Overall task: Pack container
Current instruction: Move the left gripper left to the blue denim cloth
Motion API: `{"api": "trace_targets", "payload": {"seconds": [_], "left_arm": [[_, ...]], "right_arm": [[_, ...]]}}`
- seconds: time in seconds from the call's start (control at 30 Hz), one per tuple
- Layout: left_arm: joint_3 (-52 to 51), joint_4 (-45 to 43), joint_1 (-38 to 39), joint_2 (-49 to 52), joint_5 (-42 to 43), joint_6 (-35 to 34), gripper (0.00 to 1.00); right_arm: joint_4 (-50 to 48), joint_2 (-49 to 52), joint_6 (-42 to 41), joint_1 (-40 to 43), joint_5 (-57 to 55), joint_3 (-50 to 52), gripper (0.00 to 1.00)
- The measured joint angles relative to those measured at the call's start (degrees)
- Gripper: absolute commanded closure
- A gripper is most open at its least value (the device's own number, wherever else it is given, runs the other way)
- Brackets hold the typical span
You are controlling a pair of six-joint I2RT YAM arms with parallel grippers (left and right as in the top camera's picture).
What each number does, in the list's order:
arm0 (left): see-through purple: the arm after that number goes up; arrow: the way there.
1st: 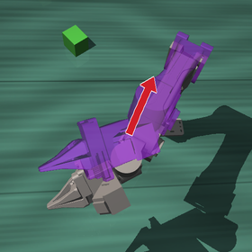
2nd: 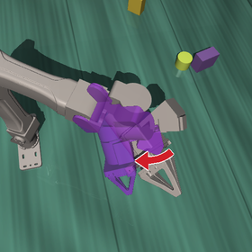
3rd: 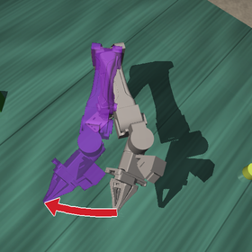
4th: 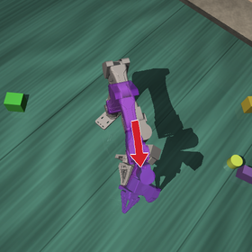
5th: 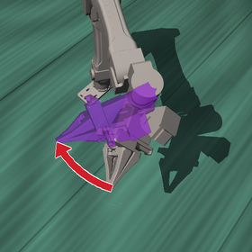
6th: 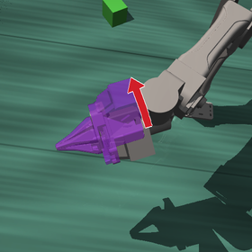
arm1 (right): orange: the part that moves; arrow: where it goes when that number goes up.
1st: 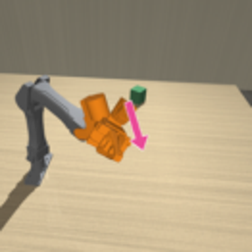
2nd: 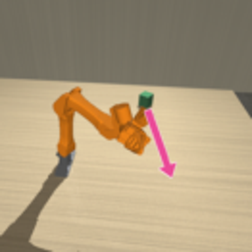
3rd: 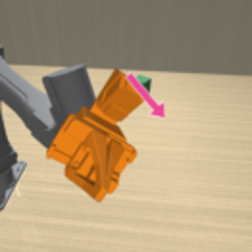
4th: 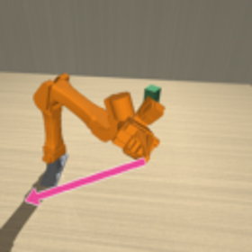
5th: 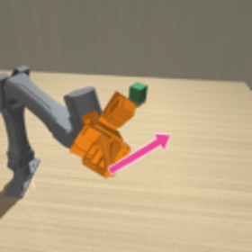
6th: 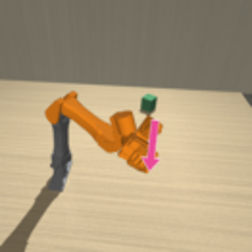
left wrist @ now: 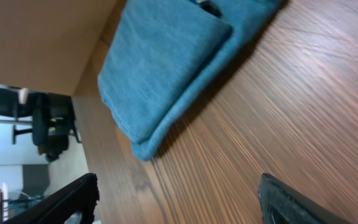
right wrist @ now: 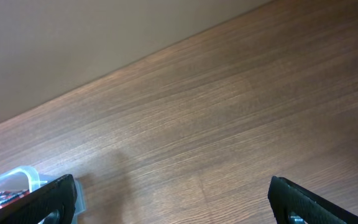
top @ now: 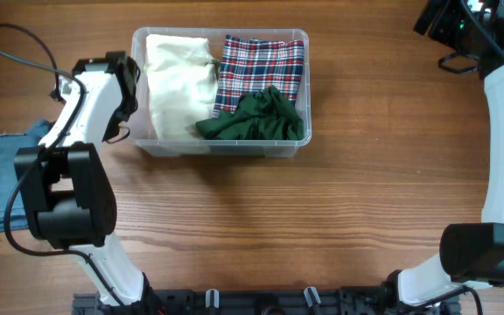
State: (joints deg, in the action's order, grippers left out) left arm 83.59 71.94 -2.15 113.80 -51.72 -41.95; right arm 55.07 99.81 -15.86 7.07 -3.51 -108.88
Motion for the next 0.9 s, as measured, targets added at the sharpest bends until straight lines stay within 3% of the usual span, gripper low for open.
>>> {"api": "trace_targets", "payload": {"seconds": [0.3, 0.43, 0.57, 0.67, 0.9], "left_arm": [[-4.8, -3.9, -1.5, 0.0, -4.6, -0.4, 0.16], [-5.1, -5.0, -6.2, 0.0, -5.0, -0.3, 0.18], [-5.3, -10.2, -10.5, 0.0, -2.6, 4.2, 0.16], [-5.7, -14.6, -12.5, 0.0, -1.2, 9.4, 0.00], [-10.8, -25.4, -12.9, 0.0, -0.1, 18.1, 0.00]], "right_arm": [[0.0, 0.0, 0.0, 0.0, 0.0, 0.0, 0.00], [0.0, 0.0, 0.0, 0.0, 0.0, 0.0, 0.00], [0.0, 0.0, 0.0, 0.0, 0.0, 0.0, 0.00], [0.0, 0.0, 0.0, 0.0, 0.0, 0.0, 0.01], [0.0, 0.0, 0.0, 0.0, 0.0, 0.0, 0.01]]}}
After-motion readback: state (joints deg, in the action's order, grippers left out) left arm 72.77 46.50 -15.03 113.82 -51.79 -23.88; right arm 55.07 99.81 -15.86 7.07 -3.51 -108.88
